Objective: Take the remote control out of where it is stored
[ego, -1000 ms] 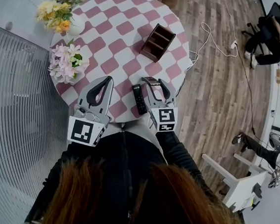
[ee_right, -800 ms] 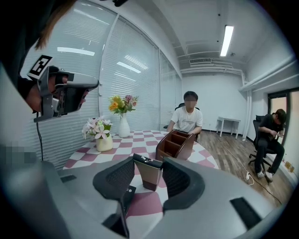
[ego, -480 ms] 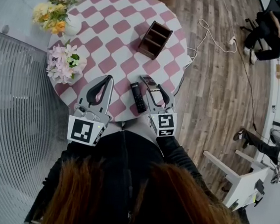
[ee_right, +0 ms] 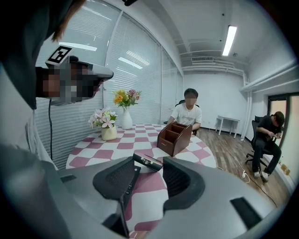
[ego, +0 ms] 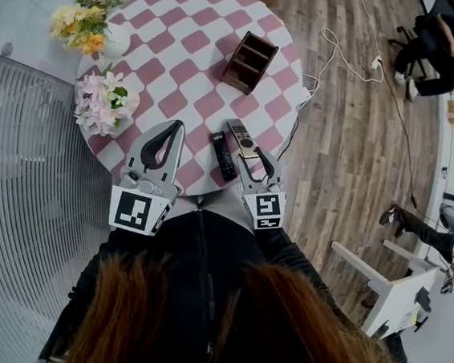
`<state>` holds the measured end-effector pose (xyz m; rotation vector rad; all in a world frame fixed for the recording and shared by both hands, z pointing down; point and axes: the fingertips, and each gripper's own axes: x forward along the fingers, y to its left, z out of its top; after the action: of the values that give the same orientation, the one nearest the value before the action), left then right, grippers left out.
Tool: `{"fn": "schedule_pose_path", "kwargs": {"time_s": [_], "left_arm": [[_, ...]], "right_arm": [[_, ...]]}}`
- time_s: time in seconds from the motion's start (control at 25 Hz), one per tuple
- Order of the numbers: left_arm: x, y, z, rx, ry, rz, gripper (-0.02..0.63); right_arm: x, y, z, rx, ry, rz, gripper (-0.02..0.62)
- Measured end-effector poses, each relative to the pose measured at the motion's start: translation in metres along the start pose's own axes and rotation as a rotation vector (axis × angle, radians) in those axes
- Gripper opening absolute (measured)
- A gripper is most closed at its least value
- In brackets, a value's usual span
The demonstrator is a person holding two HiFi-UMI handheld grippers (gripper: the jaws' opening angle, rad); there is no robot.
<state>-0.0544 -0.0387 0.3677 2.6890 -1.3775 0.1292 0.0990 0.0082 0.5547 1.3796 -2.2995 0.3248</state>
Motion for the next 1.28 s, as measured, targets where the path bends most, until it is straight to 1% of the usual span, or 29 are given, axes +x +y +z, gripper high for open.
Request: {"fn": "schedule_pose_path", "kwargs": {"time_s": [0.24, 0.52, 0.76, 0.96, 1.0, 1.04, 1.28], "left_arm": [[0.001, -0.004, 0.002, 0.006, -0.001, -0.017, 0.009], [0.002, -0.005, 0.001, 0.008, 0.002, -0.028, 0.009], [0.003, -0.007, -0.001, 0.011, 0.006, -0.038, 0.009], [0.002, -0.009, 0.0, 0.013, 0.007, -0.039, 0.009], [0.002, -0.009, 0.001, 0.013, 0.008, -0.039, 0.009], [0.002, -0.009, 0.001, 0.014, 0.009, -0.04, 0.009], [-0.001, -0.007, 0.0, 0.015, 0.013, -0.033, 0.009]], "right_arm": [[-0.006, 0.005, -0.013, -0.035, 0.017, 0.002, 0.198], [-0.011, 0.007, -0.035, -0.033, 0.065, 0.002, 0.198], [-0.003, 0.011, -0.064, -0.081, 0.129, 0.016, 0.196], [0.009, 0.009, -0.087, -0.138, 0.209, 0.024, 0.192], [0.011, 0.008, -0.09, -0.147, 0.221, 0.02, 0.16], [0.013, 0.007, -0.094, -0.155, 0.232, 0.017, 0.088], [0.02, 0.008, -0.098, -0.156, 0.246, 0.026, 0.088]]}}
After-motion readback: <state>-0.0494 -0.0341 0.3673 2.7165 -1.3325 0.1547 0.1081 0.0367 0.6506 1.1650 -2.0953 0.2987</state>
